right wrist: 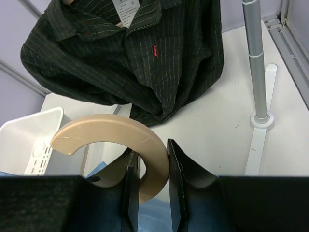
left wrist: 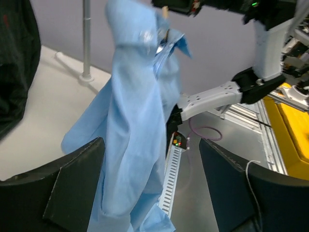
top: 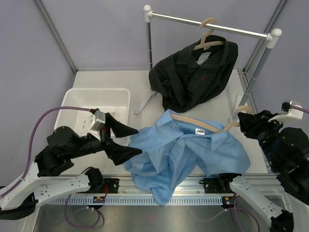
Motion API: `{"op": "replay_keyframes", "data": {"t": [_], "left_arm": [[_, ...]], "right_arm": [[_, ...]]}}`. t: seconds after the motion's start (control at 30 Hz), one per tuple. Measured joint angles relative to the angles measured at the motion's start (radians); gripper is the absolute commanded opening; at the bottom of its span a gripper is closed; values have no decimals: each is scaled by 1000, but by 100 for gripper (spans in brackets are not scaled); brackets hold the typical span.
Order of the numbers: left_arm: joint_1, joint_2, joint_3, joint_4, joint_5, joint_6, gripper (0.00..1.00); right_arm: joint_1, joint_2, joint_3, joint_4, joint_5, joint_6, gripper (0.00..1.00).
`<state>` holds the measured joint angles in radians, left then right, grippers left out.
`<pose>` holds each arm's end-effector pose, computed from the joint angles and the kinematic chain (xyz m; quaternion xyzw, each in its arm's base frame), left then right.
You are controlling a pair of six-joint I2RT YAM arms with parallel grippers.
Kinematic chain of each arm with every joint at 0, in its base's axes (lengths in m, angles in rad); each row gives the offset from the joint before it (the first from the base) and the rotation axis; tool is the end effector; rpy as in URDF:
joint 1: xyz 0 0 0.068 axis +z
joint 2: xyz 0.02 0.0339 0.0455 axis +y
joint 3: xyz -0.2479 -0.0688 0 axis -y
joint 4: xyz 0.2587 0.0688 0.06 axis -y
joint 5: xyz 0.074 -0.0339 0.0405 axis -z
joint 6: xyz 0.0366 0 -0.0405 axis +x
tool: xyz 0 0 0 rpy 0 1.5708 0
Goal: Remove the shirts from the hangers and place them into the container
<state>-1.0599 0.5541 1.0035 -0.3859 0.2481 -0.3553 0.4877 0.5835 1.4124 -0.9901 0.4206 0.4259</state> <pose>0.0535 -0.1138 0.4173 0.3190 0.6062 -0.5347 0.4948 0.0509 0.0101 0.4641 0.1122 0.7488 0.1368 0.6388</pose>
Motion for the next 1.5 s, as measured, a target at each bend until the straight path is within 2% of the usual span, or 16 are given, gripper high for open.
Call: {"op": "replay_keyframes", "data": {"t": [0.1,0.27,0.53,0.63,0.67,0.73,0.77,0.87,0.9,1.07,1.2,1.33,1.5], "left_arm": [[0,29,75,-1,62,43,94],[0,93,156,14,119,88,94],[0,193,115,41,170,94,96],[0,217,93,43,182,93,95],[0,224,86,43,186,93,91],[0,232,77,43,192,86,73],[0,234,74,43,195,82,49],[0,234,71,40,204,72,3],[0,233,71,38,204,69,0],[0,215,69,32,184,64,0],[0,161,45,53,89,25,0],[0,62,-64,167,24,-47,0],[-1,32,-195,365,37,-160,0]], "right_arm": [[-1,0,0,9,-31,-35,0],[-2,0,0,27,-96,-69,0],[-3,-6,5,28,-169,-90,0],[-3,-10,14,28,-190,-91,0],[-3,-11,19,28,-198,-91,0],[-3,-14,28,28,-203,-92,0],[-3,-15,34,28,-203,-94,0],[-3,-15,48,28,-203,-98,0],[-3,-14,51,29,-203,-100,0],[-3,-14,59,27,-196,-106,0],[-2,-13,59,24,-174,-83,0],[0,-28,27,31,-171,2,0],[0,-113,-113,89,-163,146,0]]}}
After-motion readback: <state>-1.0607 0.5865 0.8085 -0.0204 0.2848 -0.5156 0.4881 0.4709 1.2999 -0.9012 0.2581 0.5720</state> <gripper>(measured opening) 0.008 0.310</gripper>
